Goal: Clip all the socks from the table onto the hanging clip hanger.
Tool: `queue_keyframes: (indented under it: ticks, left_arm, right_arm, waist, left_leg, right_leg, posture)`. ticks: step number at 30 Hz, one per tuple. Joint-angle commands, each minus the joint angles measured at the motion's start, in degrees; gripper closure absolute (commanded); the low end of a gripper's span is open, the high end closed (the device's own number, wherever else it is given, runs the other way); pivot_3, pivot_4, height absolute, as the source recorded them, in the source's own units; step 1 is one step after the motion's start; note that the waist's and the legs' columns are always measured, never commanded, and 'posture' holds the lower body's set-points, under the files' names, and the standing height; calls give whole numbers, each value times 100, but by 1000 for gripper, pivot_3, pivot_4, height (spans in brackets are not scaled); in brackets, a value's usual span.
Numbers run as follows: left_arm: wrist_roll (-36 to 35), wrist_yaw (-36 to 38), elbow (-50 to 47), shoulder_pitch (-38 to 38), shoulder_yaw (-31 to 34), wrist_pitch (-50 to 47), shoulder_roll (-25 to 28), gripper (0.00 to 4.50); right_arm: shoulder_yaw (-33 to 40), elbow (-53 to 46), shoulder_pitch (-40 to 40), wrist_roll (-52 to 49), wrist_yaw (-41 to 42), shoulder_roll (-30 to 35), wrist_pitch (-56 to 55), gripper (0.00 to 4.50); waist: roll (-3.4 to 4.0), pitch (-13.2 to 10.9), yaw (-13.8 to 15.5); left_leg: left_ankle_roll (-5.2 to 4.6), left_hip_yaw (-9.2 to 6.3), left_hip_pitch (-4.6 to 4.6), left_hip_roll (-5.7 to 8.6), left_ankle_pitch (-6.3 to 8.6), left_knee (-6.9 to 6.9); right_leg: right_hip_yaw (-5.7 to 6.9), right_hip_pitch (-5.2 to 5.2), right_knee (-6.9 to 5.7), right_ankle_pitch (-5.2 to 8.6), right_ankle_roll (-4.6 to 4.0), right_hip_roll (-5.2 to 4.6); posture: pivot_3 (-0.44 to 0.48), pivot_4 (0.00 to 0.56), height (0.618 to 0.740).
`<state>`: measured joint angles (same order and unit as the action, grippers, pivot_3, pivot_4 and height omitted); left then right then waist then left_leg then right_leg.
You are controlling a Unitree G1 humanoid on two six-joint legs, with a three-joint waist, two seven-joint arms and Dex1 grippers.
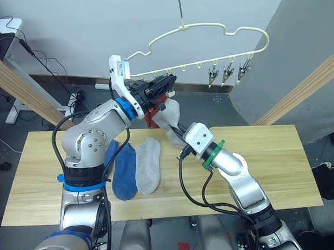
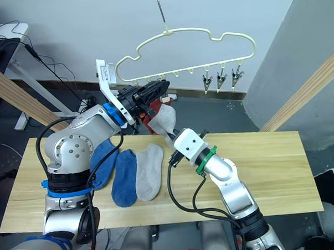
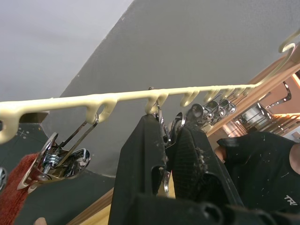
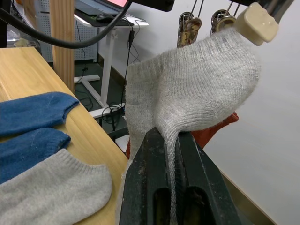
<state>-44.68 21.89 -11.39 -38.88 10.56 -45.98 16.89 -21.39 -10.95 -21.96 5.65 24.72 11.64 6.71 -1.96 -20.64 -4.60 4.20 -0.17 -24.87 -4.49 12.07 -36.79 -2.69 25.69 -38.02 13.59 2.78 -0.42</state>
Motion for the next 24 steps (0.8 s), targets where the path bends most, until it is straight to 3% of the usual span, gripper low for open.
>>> queue_keyframes:
  ticks: [1,24]
  left_arm:
    - [-161,59,-452,-87,42,99,36,4222]
    - [-134,27,-464,-87,24,76,60,4222]
  right_arm:
    - [37,-169,-51,-5,8,-73,-121,4500]
    - [243,221,-302,6,-131,-316,-318,4500]
  waist:
    - [0,0,0]
    - [0,0,-1]
  left_leg:
    - [0,0,0,0,0,0]
    - [0,1,-2,0,0,2]
  right_leg:
    - [0,0,0,0,0,0]
    - [-1,3,0,0,-1,0]
  posture:
    - [-168,371,740]
    - [-160,370,740]
